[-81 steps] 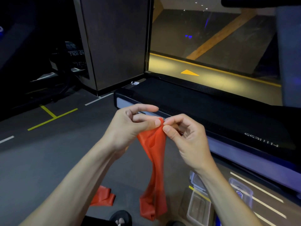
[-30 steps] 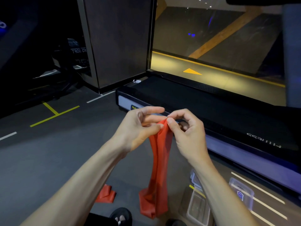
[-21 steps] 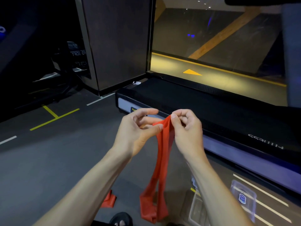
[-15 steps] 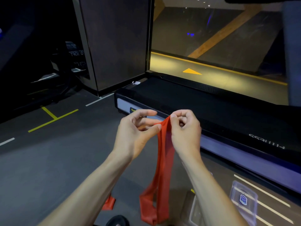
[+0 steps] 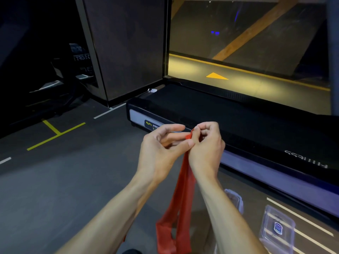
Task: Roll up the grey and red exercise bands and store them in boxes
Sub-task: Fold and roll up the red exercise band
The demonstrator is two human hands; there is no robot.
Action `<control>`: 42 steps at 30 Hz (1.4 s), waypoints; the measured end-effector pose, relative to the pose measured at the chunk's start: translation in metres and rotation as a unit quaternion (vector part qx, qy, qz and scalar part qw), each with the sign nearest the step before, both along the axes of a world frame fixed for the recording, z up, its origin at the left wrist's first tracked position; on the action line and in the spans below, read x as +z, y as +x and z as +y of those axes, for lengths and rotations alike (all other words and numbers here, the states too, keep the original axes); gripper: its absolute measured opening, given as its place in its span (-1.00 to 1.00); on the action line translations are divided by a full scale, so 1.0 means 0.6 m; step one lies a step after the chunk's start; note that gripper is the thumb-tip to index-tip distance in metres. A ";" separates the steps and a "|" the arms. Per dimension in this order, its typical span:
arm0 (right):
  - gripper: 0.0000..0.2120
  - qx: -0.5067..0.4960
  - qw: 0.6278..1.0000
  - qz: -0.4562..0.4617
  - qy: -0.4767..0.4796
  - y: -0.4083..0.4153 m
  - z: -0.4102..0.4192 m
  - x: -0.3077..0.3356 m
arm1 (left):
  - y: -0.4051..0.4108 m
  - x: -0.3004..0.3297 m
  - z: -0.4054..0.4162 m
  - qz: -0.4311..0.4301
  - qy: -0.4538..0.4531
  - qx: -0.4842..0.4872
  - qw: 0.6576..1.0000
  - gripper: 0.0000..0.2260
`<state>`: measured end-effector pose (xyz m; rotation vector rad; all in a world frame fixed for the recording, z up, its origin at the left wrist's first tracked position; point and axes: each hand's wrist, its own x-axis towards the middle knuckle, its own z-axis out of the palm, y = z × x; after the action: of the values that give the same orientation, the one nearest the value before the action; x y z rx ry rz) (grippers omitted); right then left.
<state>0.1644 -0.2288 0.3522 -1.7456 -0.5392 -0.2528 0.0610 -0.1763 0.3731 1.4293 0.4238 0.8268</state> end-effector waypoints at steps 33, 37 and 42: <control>-0.93 0.354 0.863 0.222 0.284 0.048 0.053 0.566 | 0.037 0.517 0.183 -0.111 0.378 0.111 0.912 -0.87; -0.92 0.348 0.866 0.196 0.303 0.040 0.070 0.611 | 0.029 0.555 0.182 -0.163 0.316 0.090 0.930 -0.86; -0.90 0.345 0.875 0.173 0.294 0.034 0.083 0.644 | 0.014 0.542 0.195 -0.095 0.297 0.030 0.950 -0.55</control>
<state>0.1846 -0.1789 0.7386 -0.8930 -0.6943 0.3706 0.0691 -0.0591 0.6981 1.8707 0.0652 1.1949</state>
